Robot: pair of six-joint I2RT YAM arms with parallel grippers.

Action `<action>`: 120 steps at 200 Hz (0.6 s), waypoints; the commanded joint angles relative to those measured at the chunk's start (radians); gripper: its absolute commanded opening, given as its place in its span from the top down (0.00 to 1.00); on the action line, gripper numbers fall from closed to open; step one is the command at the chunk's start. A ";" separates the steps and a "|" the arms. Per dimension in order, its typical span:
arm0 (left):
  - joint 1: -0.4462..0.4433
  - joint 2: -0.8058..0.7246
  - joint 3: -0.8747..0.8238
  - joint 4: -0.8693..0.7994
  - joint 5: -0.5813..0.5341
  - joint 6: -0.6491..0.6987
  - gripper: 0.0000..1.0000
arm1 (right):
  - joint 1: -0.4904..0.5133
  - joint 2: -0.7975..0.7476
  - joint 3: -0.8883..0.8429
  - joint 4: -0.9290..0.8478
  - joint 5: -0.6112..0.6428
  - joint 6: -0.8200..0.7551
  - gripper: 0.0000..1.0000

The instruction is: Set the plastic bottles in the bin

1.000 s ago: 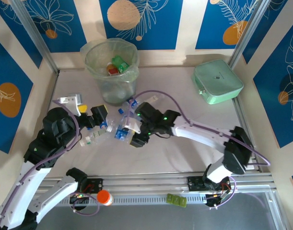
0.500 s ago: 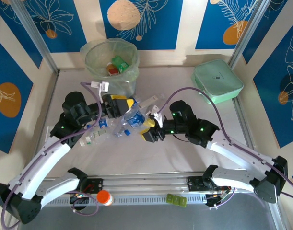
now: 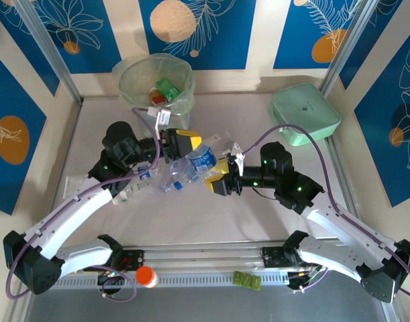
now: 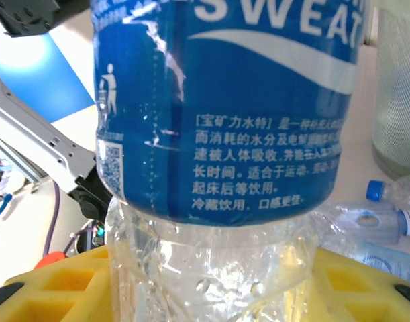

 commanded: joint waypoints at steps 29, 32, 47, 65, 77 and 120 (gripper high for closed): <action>-0.104 0.041 0.117 -0.087 0.062 0.146 0.74 | -0.022 -0.032 -0.019 0.014 -0.035 0.036 0.60; -0.110 0.043 0.122 -0.105 0.057 0.161 0.73 | -0.024 -0.034 -0.019 0.011 -0.036 0.038 0.60; -0.141 0.051 0.157 -0.184 0.023 0.228 0.69 | -0.035 -0.044 -0.019 0.005 -0.052 0.045 0.60; -0.165 0.060 0.188 -0.235 0.001 0.275 0.68 | -0.039 -0.057 -0.021 -0.008 -0.059 0.045 0.59; -0.176 0.068 0.204 -0.252 -0.005 0.288 0.67 | -0.040 -0.066 -0.025 -0.013 -0.061 0.045 0.59; -0.215 0.088 0.260 -0.378 -0.070 0.396 0.58 | -0.043 -0.088 -0.028 -0.044 -0.058 0.047 0.59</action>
